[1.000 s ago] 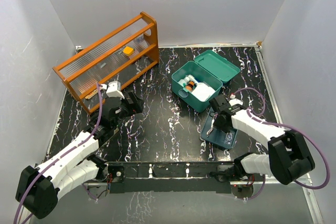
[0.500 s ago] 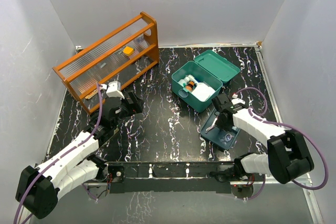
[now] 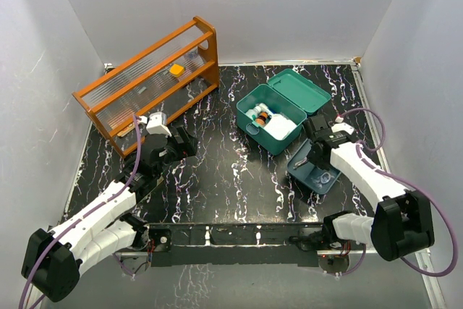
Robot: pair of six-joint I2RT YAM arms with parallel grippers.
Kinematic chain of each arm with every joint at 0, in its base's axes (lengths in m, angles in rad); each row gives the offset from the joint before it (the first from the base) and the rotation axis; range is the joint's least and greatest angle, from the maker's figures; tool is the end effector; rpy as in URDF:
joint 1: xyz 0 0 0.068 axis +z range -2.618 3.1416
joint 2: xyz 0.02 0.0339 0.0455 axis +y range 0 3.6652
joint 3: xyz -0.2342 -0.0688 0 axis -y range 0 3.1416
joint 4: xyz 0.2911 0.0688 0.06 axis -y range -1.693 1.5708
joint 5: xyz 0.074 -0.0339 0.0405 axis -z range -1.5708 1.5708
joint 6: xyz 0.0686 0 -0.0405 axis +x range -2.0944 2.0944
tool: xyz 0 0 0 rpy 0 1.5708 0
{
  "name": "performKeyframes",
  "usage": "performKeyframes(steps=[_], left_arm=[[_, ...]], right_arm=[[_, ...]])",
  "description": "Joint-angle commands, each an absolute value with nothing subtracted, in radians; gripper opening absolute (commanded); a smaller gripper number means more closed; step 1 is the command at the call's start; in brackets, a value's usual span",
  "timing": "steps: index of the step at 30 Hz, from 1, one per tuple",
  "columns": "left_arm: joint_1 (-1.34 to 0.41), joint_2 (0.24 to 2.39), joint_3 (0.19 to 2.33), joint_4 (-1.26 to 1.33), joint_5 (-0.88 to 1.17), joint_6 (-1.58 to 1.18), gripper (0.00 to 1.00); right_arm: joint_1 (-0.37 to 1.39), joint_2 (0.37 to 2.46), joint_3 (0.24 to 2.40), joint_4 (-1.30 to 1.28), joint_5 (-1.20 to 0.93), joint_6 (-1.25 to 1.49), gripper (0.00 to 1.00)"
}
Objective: Organize the medicine kit
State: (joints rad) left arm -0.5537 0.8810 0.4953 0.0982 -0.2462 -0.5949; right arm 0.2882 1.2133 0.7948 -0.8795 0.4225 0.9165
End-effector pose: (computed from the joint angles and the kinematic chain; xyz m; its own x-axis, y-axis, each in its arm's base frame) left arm 0.2623 -0.1425 0.2004 -0.3742 -0.4077 -0.8329 0.1226 0.8686 -0.4802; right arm 0.2623 0.0484 0.1379 -0.6836 0.5522 -0.4773 0.6393 0.7685 -0.0265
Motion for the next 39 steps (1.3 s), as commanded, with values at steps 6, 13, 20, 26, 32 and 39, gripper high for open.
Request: performKeyframes(steps=[6, 13, 20, 26, 32, 39], left_arm=[[-0.555, 0.871, 0.526, 0.102, -0.25, -0.594, 0.85], [-0.555, 0.865, 0.518, 0.108, -0.249, -0.6, 0.85], [-0.555, 0.861, 0.517, 0.109, -0.247, -0.602, 0.85], [-0.555, 0.864, 0.522, 0.11, -0.232, -0.604, 0.85], [-0.554, 0.859, 0.567, 0.068, -0.246, -0.579, 0.85], [-0.554, 0.836, 0.734, -0.086, -0.283, -0.461, 0.85]], right_arm=[[0.204, 1.132, 0.941, -0.987, 0.571, 0.858, 0.0], [0.149, 1.153, 1.075, -1.036, 0.525, 0.732, 0.0], [0.143, 1.205, 1.182, -1.038, 0.454, 0.609, 0.0], [0.143, 1.267, 1.314, -1.003, 0.372, 0.425, 0.0], [0.143, 1.358, 1.467, -0.943, 0.267, 0.332, 0.0], [0.147, 1.46, 1.599, -0.89, 0.136, 0.276, 0.0]])
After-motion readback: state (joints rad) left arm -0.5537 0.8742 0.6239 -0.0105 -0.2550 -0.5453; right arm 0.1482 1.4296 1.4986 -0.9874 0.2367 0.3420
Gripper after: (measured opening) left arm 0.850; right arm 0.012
